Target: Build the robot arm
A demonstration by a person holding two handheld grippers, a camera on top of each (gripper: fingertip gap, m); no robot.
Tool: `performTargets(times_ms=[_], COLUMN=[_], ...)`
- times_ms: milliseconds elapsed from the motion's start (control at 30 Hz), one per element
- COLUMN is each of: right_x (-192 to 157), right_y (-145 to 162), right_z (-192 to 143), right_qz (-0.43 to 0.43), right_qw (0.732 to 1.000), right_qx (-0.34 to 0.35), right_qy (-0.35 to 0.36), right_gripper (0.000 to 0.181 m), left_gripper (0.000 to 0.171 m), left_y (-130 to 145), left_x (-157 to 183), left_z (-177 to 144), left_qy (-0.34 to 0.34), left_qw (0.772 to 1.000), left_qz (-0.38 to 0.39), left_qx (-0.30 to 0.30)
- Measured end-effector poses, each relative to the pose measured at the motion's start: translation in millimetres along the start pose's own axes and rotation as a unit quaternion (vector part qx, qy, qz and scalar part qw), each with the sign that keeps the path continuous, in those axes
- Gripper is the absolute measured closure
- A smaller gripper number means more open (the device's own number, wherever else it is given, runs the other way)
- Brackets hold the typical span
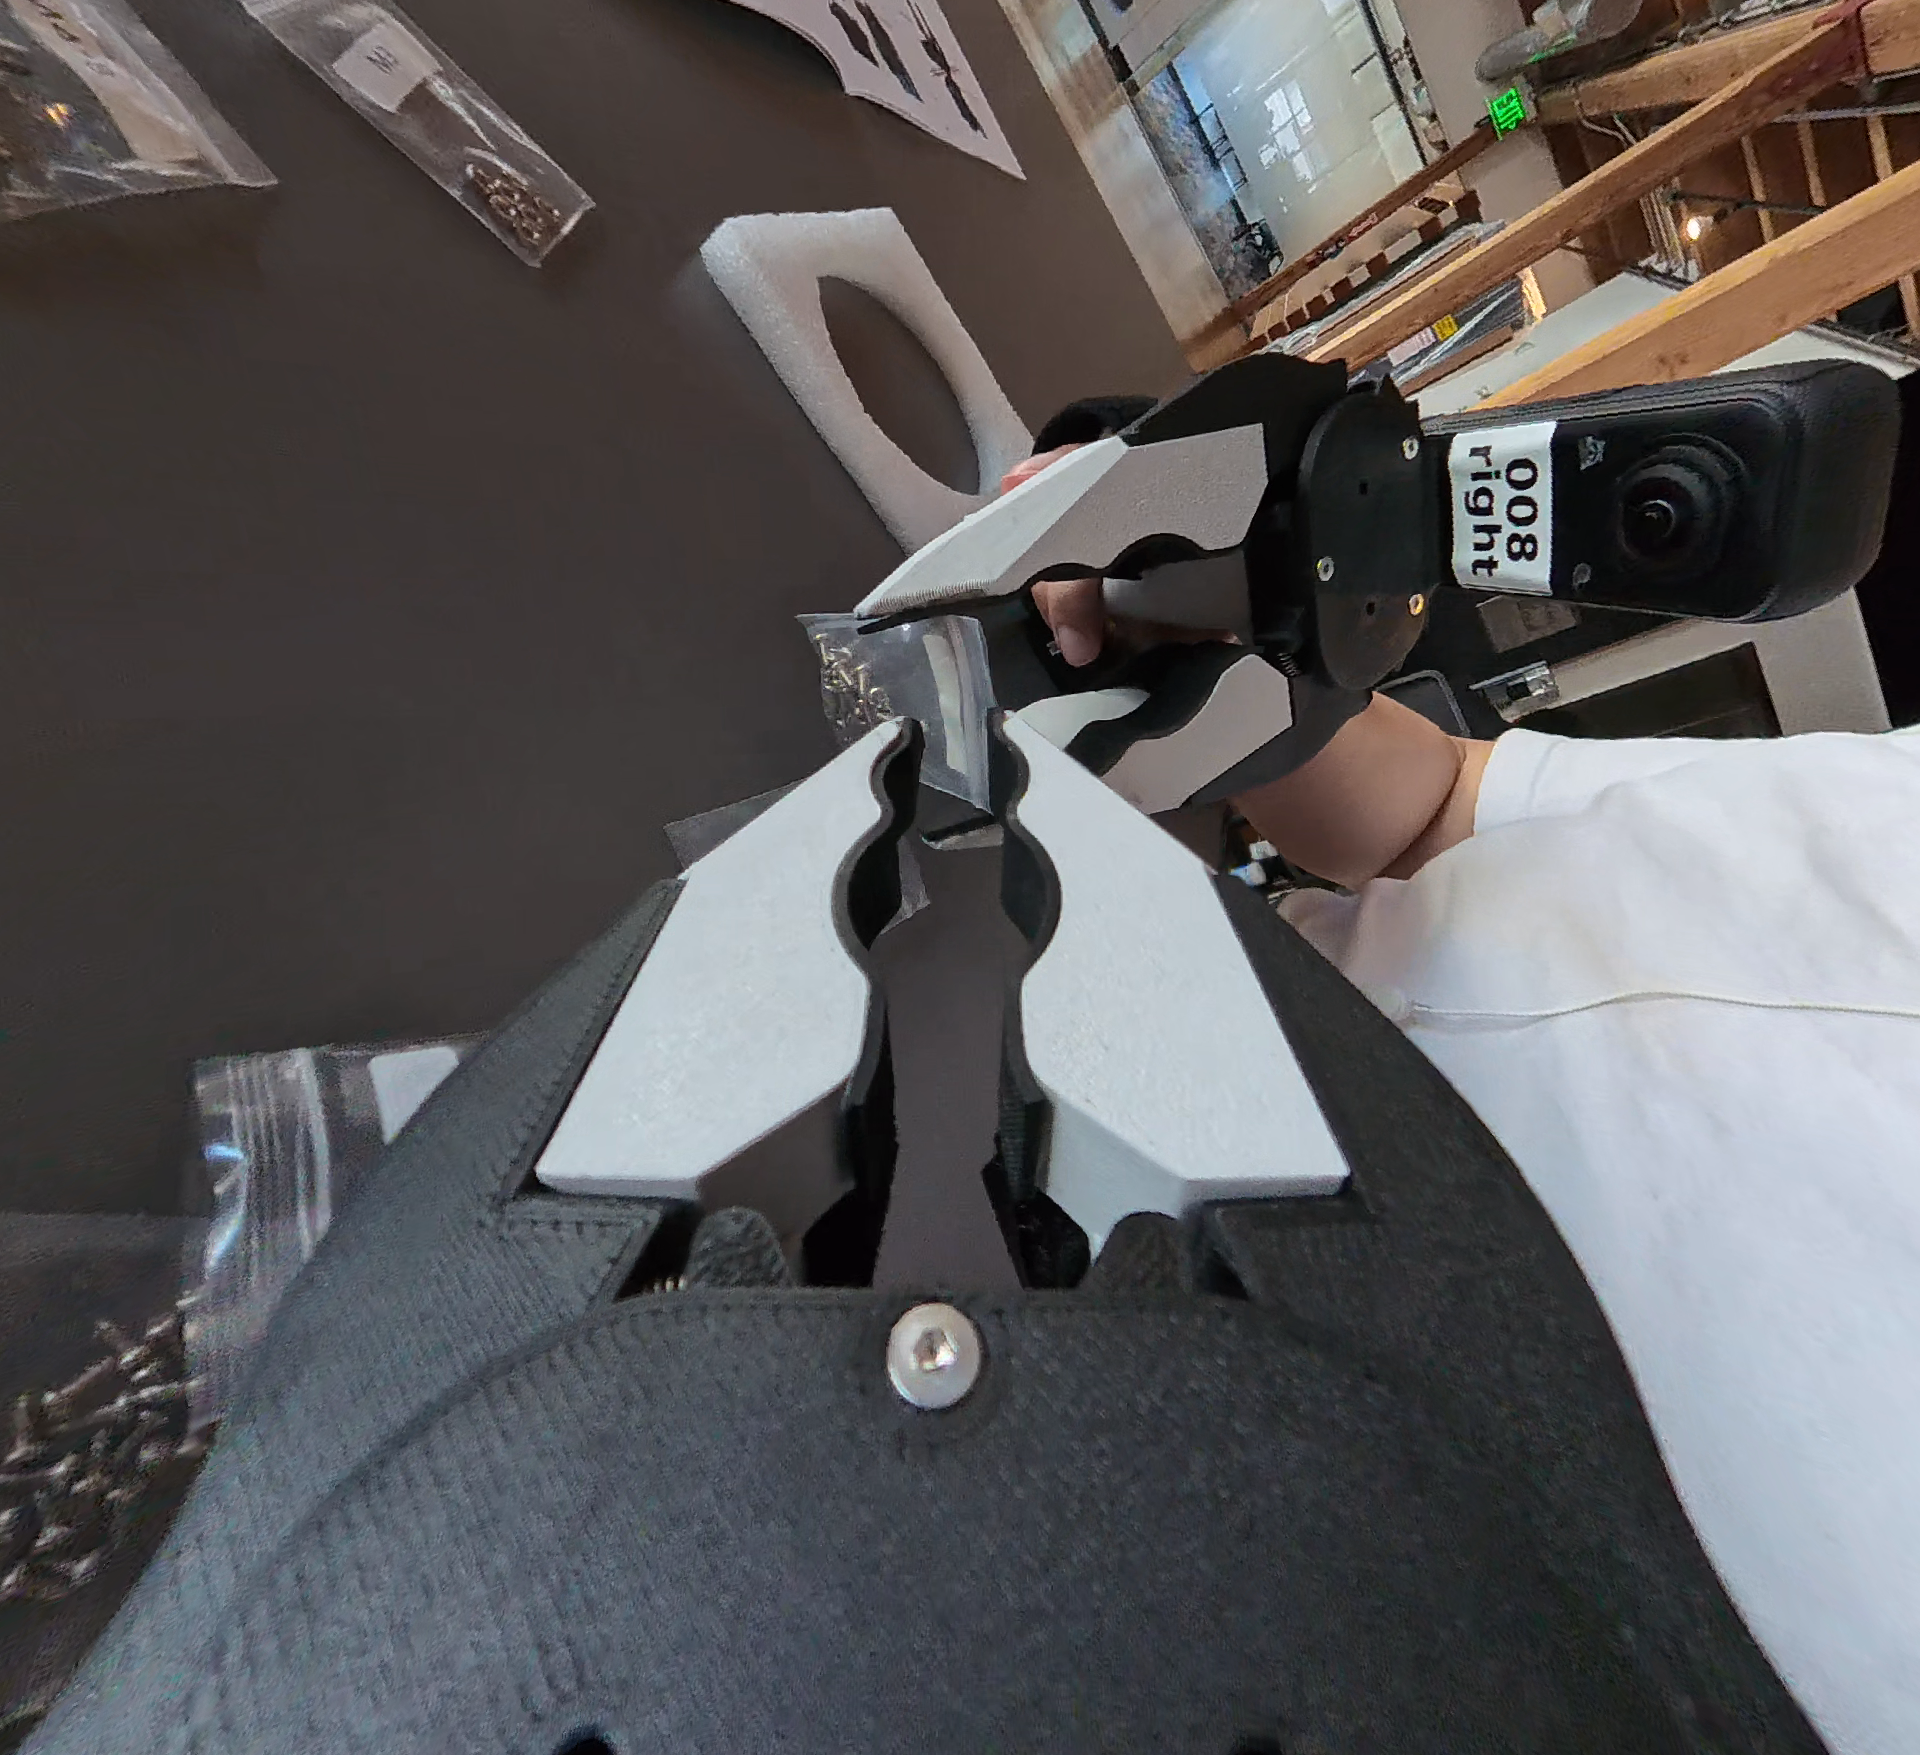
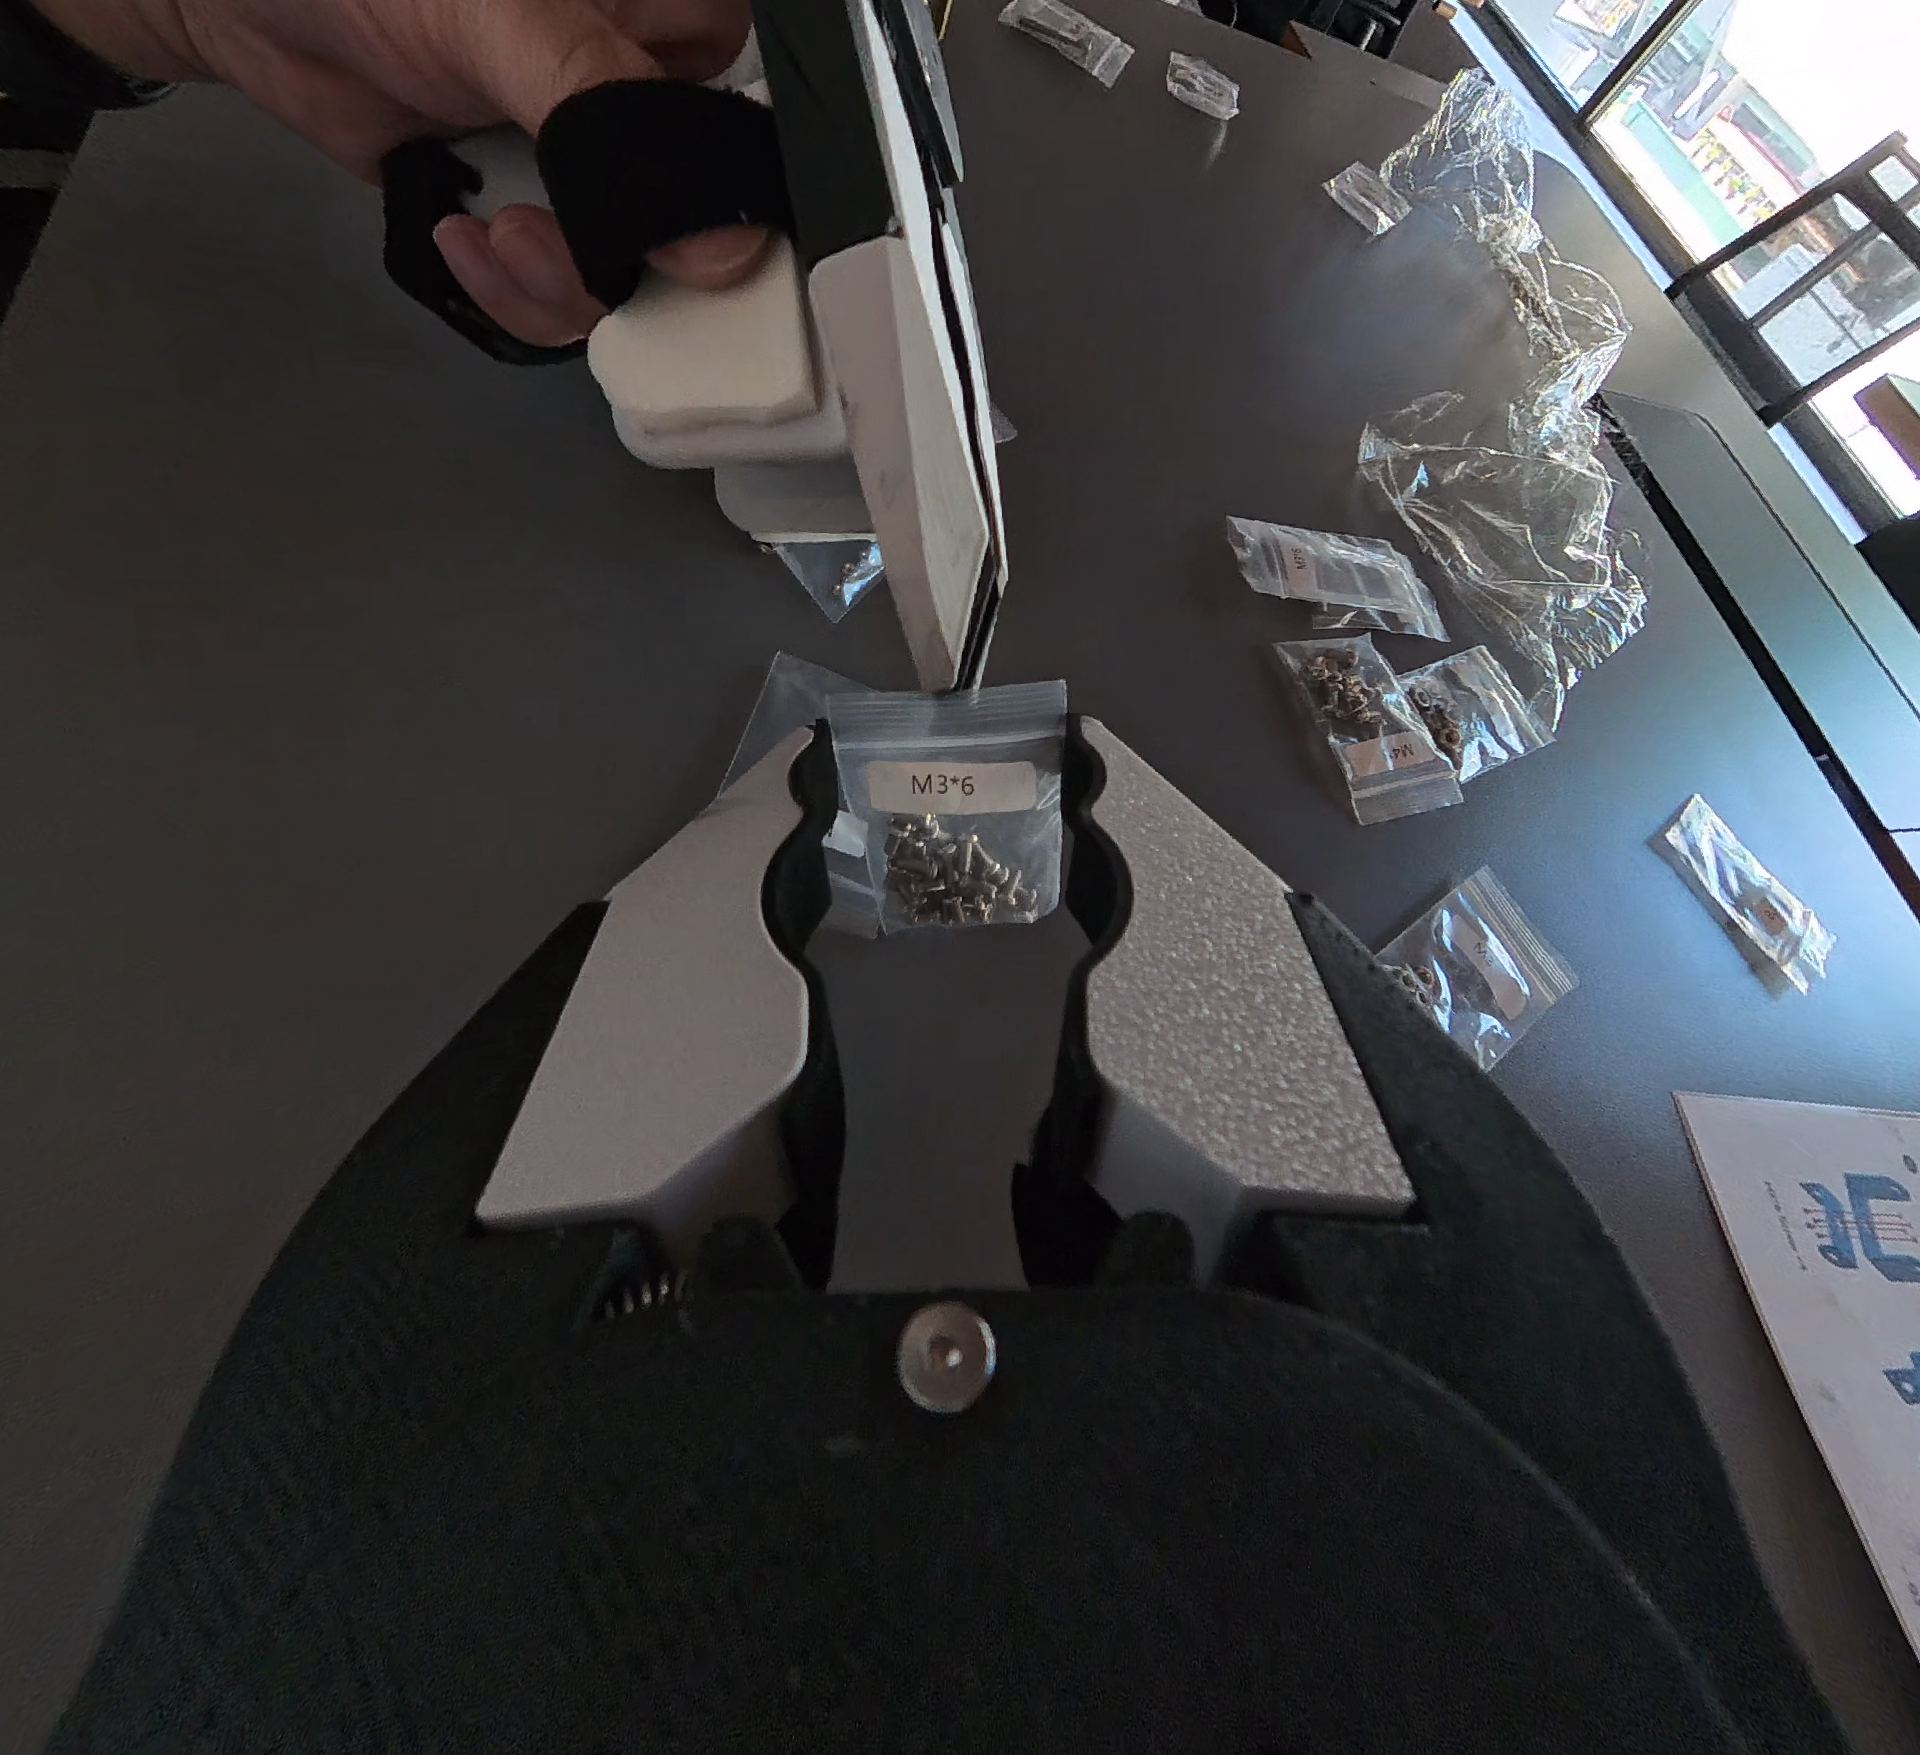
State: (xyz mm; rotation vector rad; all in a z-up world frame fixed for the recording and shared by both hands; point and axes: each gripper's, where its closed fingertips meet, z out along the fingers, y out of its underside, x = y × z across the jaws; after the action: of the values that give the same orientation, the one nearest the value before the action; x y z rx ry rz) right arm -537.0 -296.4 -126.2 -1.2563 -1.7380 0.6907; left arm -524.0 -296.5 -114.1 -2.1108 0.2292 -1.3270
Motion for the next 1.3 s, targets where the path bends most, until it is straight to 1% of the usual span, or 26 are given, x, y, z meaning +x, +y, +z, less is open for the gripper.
performTargets(times_ms=[100, 133, 200, 433, 600, 1300], right_x=[0, 0, 0, 0, 1, 3], right_y=[1, 1, 1, 6, 7, 9], right_z=[-2, -4, -6, -10, -11, -13], right_qz=[-0.011, -0.014, -0.015, -0.014, -0.01, -0.008], right_qw=[1.0, 1.0, 1.0, 1.0, 1.0, 1.0], right_qx=[-0.002, 0.0, 0.002, -0.003, -0.003, -0.004], right_qy=[-0.003, -0.004, -0.008, -0.014, -0.013, -0.009], right_gripper=[0.138, 0.138, 0.138, 0.138, 0.138, 0.138], left_gripper=[0.164, 0.168, 0.171, 0.166, 0.166, 0.167], left_y=[0, 0, -1, -4, -2, -3], left_x=[3, 3, 1, 10, 10, 12], left_z=[4, 5, 6, 12, 16, 21], left_qy=[0.005, 0.004, 0.001, 0.027, 0.024, 0.032], left_qw=[1.0, 1.0, 1.0, 1.0, 1.0, 0.999], left_qz=[0.0, 0.0, 0.0, -0.002, 0.0, -0.006], left_qx=[-0.001, -0.001, 0.002, 0.002, -0.01, -0.006])
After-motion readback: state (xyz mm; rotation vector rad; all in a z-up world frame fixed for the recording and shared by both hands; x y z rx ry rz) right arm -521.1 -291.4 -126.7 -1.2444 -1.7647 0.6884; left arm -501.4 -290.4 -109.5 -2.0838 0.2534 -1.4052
